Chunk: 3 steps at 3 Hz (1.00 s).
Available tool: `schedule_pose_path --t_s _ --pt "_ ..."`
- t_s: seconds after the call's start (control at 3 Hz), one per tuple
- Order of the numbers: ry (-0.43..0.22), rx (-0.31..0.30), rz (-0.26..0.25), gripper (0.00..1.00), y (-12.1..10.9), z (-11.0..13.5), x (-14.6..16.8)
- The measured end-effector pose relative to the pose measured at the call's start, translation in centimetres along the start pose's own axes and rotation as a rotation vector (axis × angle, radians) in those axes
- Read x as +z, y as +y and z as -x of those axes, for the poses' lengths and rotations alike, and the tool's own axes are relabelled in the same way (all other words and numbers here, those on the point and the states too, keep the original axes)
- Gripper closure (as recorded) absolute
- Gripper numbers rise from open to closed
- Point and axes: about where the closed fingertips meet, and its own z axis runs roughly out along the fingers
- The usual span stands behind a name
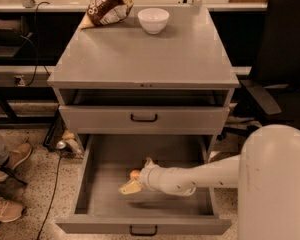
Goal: Pick orange from middle drawer and place on counter
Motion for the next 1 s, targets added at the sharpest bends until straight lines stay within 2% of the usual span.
schedule_pose_path --t_s 0.33,0.67,1.0 --pt "0.005 -0.009 0.021 0.0 0.6 0.4 1.5" --pt "0.0 -0.002 0.042 0.16 0.9 0.3 2.5" --pt "0.029 0.017 0.044 0.47 0.9 -1.4 2.5"
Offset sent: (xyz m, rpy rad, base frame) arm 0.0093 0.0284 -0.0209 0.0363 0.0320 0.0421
